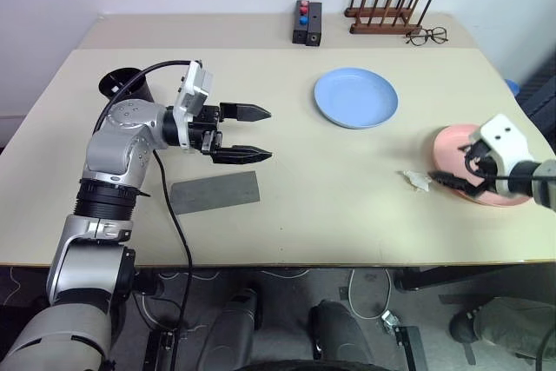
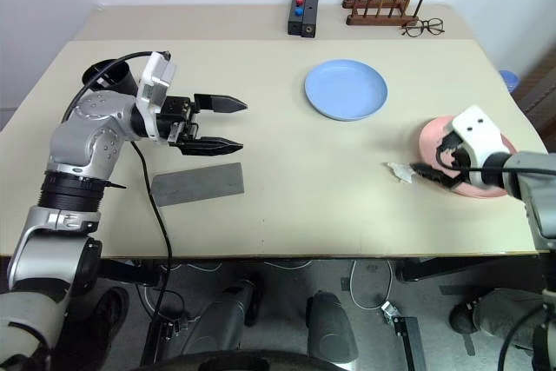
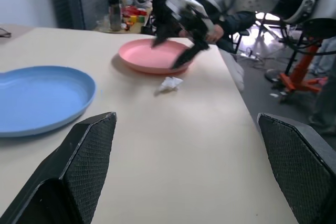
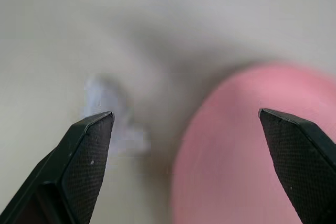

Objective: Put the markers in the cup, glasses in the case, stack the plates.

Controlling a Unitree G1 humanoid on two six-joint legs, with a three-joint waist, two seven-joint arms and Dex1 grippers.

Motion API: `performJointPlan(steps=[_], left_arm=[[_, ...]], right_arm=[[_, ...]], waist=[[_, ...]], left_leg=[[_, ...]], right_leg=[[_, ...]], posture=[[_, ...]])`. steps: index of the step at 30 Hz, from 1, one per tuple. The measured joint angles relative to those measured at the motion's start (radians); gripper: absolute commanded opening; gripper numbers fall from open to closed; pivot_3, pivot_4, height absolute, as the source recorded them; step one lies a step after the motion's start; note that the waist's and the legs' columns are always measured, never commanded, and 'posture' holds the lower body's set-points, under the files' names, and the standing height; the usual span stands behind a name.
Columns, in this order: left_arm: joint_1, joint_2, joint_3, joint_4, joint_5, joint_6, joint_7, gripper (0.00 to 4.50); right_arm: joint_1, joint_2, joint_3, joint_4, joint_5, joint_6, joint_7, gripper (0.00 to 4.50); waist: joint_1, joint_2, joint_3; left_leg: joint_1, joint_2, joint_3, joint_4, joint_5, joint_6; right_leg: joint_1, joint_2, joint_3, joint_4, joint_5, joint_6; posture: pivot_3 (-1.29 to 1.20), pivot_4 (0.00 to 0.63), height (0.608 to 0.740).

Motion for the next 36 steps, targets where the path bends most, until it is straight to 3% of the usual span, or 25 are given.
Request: performJointPlan(steps=[4, 6, 7, 14, 25, 29, 36], left_arm=[[0.033, -0.014, -0.001, -0.021, 0.004, -0.022, 0.033, 4.46], [0.037, -0.013, -0.001, -0.035, 0.007, -0.029, 0.04, 4.5], [0.038, -0.012, -0.001, -0.042, 0.008, -0.029, 0.041, 4.5], [0.061, -0.001, 0.0, -0.076, 0.007, -0.024, 0.056, 4.5], [0.117, 0.008, 0.063, -0.111, -0.035, 0.061, 0.15, 4.5], [0.152, -0.018, 0.076, -0.117, 0.009, -0.011, 0.25, 4.5], [0.181, -0.078, 0.109, -0.108, 0.094, -0.146, 0.46, 4.5]], right_arm=[[0.029, -0.008, 0.002, 0.003, -0.016, 0.003, -0.001, 4.5], [0.031, -0.01, 0.003, 0.023, -0.03, -0.003, -0.003, 3.94], [0.03, -0.01, 0.006, 0.034, -0.038, -0.008, -0.004, 3.61], [0.013, -0.01, 0.046, 0.11, -0.09, -0.05, -0.008, 0.06], [-0.165, 0.052, 0.066, 0.193, -0.135, -0.149, -0.078, 0.06], [-0.299, 0.138, 0.084, 0.197, -0.138, -0.195, -0.116, 0.06], [-0.532, 0.384, 0.216, 0.264, -0.176, -0.298, -0.163, 0.06]], waist=[[-0.004, 0.001, 0.0], [-0.003, 0.001, 0.0], [-0.002, 0.001, 0.0], [-0.001, 0.001, 0.0], [-0.009, 0.001, -0.001], [-0.006, 0.001, 0.0], [-0.005, 0.001, 0.0]], left_leg=[[0.0, 0.0, 0.001, 0.0, 0.0, 0.0], [0.0, 0.0, 0.001, 0.0, 0.0, 0.0], [0.0, 0.0, 0.001, 0.0, 0.0, 0.0], [0.0, 0.0, 0.001, 0.0, 0.0, 0.0], [0.002, 0.001, 0.001, -0.002, 0.0, 0.0], [0.001, 0.001, 0.001, -0.002, 0.0, 0.0], [0.001, 0.0, 0.001, -0.003, 0.0, -0.001]], right_leg=[[0.0, 0.0, 0.0, 0.0, 0.0, 0.0], [0.0, 0.0, 0.0, 0.0, 0.0, 0.0], [0.0, 0.0, 0.0, 0.0, 0.0, 0.0], [0.0, 0.0, 0.0, 0.0, 0.0, 0.0], [0.001, 0.0, 0.001, -0.001, 0.0, 0.0], [0.0, 0.0, 0.001, -0.001, 0.0, 0.0], [-0.001, 0.002, 0.001, -0.001, 0.0, 0.0]], posture=[[0.0, 0.15, 0.74], [0.0, 0.15, 0.74], [0.0, 0.15, 0.74], [0.0, 0.15, 0.74], [0.0, 0.15, 0.74], [0.0, 0.15, 0.74], [0.0, 0.15, 0.74]])
